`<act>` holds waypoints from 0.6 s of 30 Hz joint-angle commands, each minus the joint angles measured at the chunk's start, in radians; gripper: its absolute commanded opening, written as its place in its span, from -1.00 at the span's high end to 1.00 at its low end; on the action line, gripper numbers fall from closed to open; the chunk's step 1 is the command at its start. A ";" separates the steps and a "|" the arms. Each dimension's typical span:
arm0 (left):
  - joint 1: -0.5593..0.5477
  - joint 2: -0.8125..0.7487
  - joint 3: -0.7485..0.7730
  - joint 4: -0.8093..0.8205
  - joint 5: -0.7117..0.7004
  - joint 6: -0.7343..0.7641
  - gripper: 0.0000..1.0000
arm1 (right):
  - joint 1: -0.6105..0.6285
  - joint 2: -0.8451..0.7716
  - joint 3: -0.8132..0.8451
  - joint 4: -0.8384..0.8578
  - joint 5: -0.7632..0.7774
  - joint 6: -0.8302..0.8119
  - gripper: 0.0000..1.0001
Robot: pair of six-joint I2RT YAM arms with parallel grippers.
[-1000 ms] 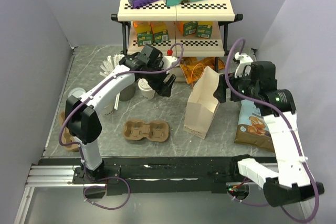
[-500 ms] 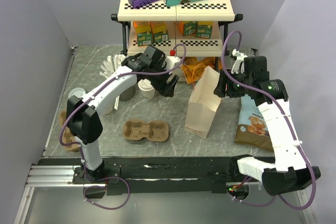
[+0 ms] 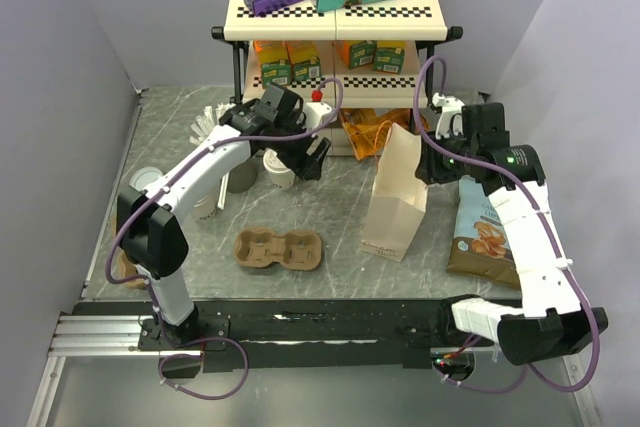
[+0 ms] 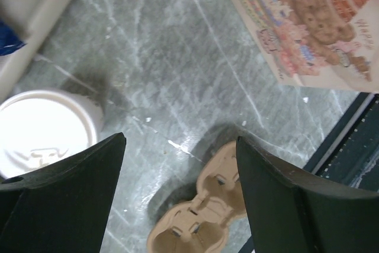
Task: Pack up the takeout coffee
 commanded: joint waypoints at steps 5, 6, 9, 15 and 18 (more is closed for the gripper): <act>0.013 -0.080 -0.010 0.023 -0.007 0.018 -0.63 | 0.008 -0.011 0.065 -0.045 -0.052 -0.163 0.55; 0.011 -0.081 -0.013 0.023 -0.004 0.020 -0.63 | 0.010 -0.010 0.075 -0.048 -0.064 -0.187 0.60; 0.013 -0.082 -0.015 0.023 -0.004 0.018 -0.63 | 0.008 -0.002 0.111 -0.045 -0.079 -0.247 0.74; 0.013 -0.074 -0.001 0.021 0.001 0.017 -0.63 | 0.010 0.035 0.157 -0.045 -0.159 -0.385 0.83; 0.013 -0.070 -0.001 0.018 0.007 0.018 -0.63 | 0.008 0.068 0.158 -0.066 -0.216 -0.424 0.87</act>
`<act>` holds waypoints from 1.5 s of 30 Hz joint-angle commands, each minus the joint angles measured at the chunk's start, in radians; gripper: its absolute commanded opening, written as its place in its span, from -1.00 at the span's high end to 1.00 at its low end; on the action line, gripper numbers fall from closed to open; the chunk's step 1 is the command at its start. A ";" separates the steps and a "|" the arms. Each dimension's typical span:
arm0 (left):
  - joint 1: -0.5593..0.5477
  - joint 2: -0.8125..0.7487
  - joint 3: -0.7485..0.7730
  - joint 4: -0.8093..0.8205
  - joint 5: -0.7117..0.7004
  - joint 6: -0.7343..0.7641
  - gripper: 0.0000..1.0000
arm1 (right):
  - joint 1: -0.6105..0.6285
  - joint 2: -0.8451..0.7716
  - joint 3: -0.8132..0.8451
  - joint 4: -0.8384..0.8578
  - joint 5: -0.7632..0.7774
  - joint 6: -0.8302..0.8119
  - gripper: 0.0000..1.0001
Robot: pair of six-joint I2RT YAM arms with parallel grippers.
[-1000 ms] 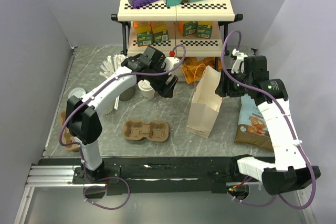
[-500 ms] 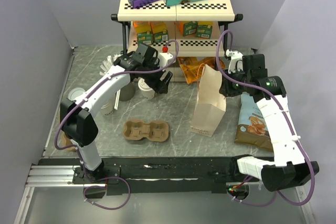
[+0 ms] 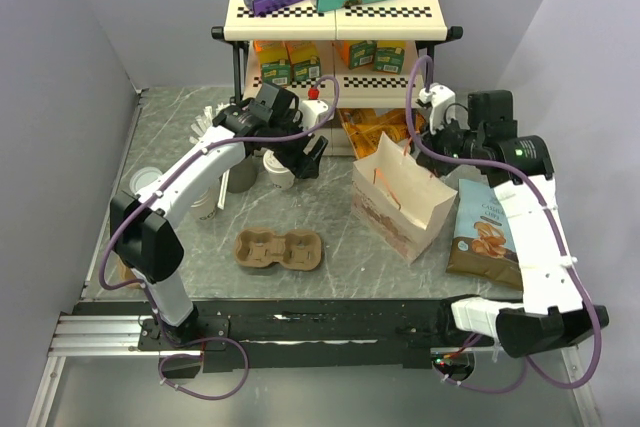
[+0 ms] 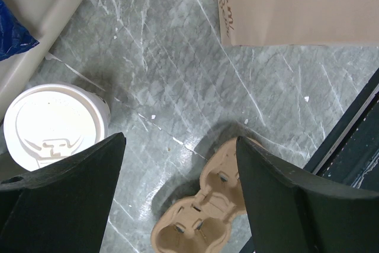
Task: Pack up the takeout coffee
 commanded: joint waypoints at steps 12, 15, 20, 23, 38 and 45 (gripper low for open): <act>-0.001 -0.032 0.018 0.007 0.010 0.022 -0.65 | 0.001 0.025 0.028 0.036 -0.016 -0.129 0.08; -0.001 -0.027 0.020 0.007 0.023 0.019 -0.65 | -0.013 0.022 0.071 0.022 0.021 -0.136 0.02; -0.001 -0.021 0.015 0.005 0.038 0.017 -0.65 | -0.043 0.035 0.088 -0.025 0.056 -0.172 -0.10; -0.001 -0.019 0.013 0.003 0.044 0.017 -0.65 | -0.065 0.040 0.057 -0.045 0.056 -0.178 -0.11; -0.002 -0.027 -0.003 0.011 0.046 0.016 -0.65 | -0.203 0.106 -0.003 -0.091 -0.002 -0.201 -0.09; -0.002 -0.029 -0.011 0.008 0.049 0.016 -0.65 | -0.217 0.115 -0.009 -0.088 -0.148 -0.242 -0.08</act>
